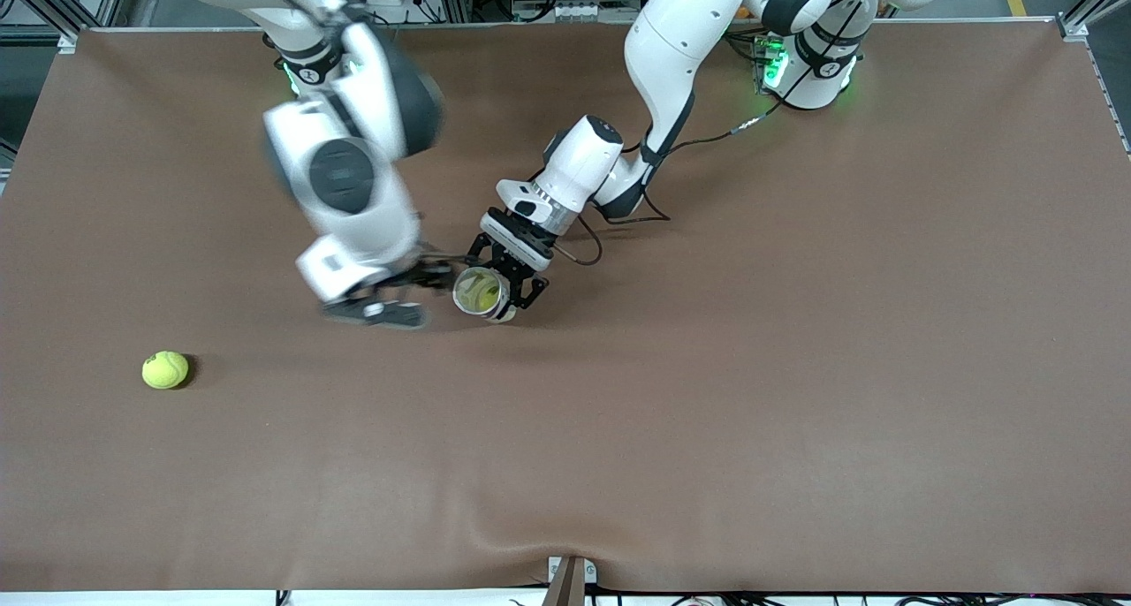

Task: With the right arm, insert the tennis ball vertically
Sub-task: 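Move the right gripper to the second tennis ball, then grasp the second tennis ball with the right gripper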

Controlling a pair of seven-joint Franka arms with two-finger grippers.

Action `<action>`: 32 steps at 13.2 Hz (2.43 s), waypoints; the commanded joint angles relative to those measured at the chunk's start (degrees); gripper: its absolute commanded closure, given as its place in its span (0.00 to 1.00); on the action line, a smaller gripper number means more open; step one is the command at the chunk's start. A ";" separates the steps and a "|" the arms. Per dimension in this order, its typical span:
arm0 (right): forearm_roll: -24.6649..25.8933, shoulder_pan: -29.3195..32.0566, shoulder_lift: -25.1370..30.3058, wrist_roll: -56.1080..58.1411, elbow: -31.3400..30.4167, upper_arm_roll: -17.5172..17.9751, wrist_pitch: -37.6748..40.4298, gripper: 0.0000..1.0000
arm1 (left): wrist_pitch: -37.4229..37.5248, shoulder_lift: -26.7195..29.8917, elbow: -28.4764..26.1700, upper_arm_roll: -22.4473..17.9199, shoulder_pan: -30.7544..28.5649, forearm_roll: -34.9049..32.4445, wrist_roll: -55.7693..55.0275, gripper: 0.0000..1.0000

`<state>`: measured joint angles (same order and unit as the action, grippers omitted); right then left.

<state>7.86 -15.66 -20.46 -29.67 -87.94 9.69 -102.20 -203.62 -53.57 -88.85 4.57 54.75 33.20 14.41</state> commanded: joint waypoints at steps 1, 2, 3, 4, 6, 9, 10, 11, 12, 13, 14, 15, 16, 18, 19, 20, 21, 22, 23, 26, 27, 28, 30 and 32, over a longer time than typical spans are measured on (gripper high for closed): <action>0.14 7.63 3.23 13.27 -0.91 0.85 1.83 0.00 | -0.11 -0.74 0.96 -0.70 1.14 1.69 0.00 0.16; 0.14 10.10 3.84 17.84 -0.91 0.85 2.44 0.00 | -0.11 -0.74 0.96 -0.70 1.15 1.69 -0.08 0.11; 0.23 12.38 4.54 21.63 -0.91 0.77 2.88 0.00 | -0.02 -0.74 0.96 -0.70 1.15 1.69 -0.08 0.08; 0.23 15.19 4.90 25.06 -0.91 0.77 3.23 0.00 | -0.11 -0.74 0.96 -0.70 1.15 1.78 -0.17 0.06; 0.14 21.69 4.82 33.40 -0.91 0.85 2.80 0.00 | -0.02 -0.74 0.78 -0.70 1.15 1.69 -0.17 0.04; 0.23 29.78 4.03 43.97 -1.09 0.77 -1.49 0.00 | -0.11 -0.66 0.34 -0.70 1.23 1.78 -0.17 0.02; 0.23 32.51 3.24 45.91 -1.26 0.85 -3.25 0.00 | -0.11 -0.57 -0.27 -0.70 1.23 1.78 -0.26 0.01; 0.32 34.01 2.01 48.02 -1.53 0.77 -5.97 0.00 | -0.02 -0.39 -0.88 -0.70 1.49 1.78 -0.26 0.01; 0.75 35.16 0.87 50.12 -1.53 0.68 -8.52 0.00 | -0.02 -0.13 -1.59 -0.70 1.58 2.21 -0.26 0.01; 2.15 36.82 -0.62 51.36 -1.53 0.76 -10.54 0.00 | -0.02 0.04 -2.38 -0.70 1.93 2.57 -0.26 0.00; 3.73 37.36 -1.85 51.38 -1.53 0.68 -12.48 0.00 | -0.02 0.13 -2.82 -0.70 1.94 2.74 -0.26 0.00; 4.18 37.80 -3.26 51.38 -1.53 0.68 -13.54 0.00 | -0.02 0.13 -2.91 -0.70 2.20 2.83 -0.26 0.00; 4.27 38.94 -5.01 51.46 -1.62 0.76 -15.38 0.00 | -0.11 0.13 -3.17 -0.70 2.20 2.83 -0.26 0.00; 4.27 40.70 -8.27 53.91 -2.14 0.77 -20.82 0.00 | -0.11 0.13 -3.44 -0.70 2.29 2.83 -0.26 0.00; 4.27 40.88 -9.50 54.45 -2.41 0.77 -22.41 0.00 | -0.11 0.13 -3.79 -0.70 2.29 2.83 -0.26 0.00; 4.19 41.32 -10.47 54.28 -2.50 0.77 -22.78 0.00 | -0.11 0.22 -3.88 -0.70 2.29 2.83 -0.26 0.00; 4.19 41.50 -11.70 54.28 -2.76 0.77 -24.43 0.00 | -0.11 0.22 -3.88 -0.70 2.29 2.83 -0.26 0.00; 4.19 41.58 -12.23 54.28 -4.24 0.77 -27.41 0.00 | -0.11 0.22 -3.97 -0.70 2.37 2.83 -0.26 0.00; 4.19 42.19 -12.41 54.28 -6.08 0.77 -30.31 0.00 | -0.11 0.14 -4.05 -0.79 2.38 2.83 -0.26 0.00; 3.84 42.90 -14.07 54.10 -8.12 0.77 -33.32 0.00 | -0.11 0.22 -4.49 -0.70 2.38 2.83 -0.26 0.00; 3.75 43.25 -15.04 54.10 -8.21 0.77 -34.11 0.00 | -0.11 0.22 -4.49 -0.70 2.38 2.83 -0.26 0.00; 3.75 43.43 -15.83 54.10 -8.21 0.77 -34.73 0.00 | -0.11 0.22 -4.58 -0.70 2.46 2.83 -0.26 0.00; 3.57 43.78 -16.80 54.10 -8.30 0.77 -35.52 0.00 | -0.11 0.22 -4.58 -0.70 2.46 2.83 -0.26 0.00; 3.13 43.87 -18.12 54.01 -8.39 0.77 -36.57 0.00 | -0.11 0.22 -4.67 -0.70 2.46 2.83 -0.26 0.03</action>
<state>10.82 26.81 -37.50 24.04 -95.99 9.14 -136.97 -203.52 -54.01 -92.74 4.57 56.35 34.90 14.32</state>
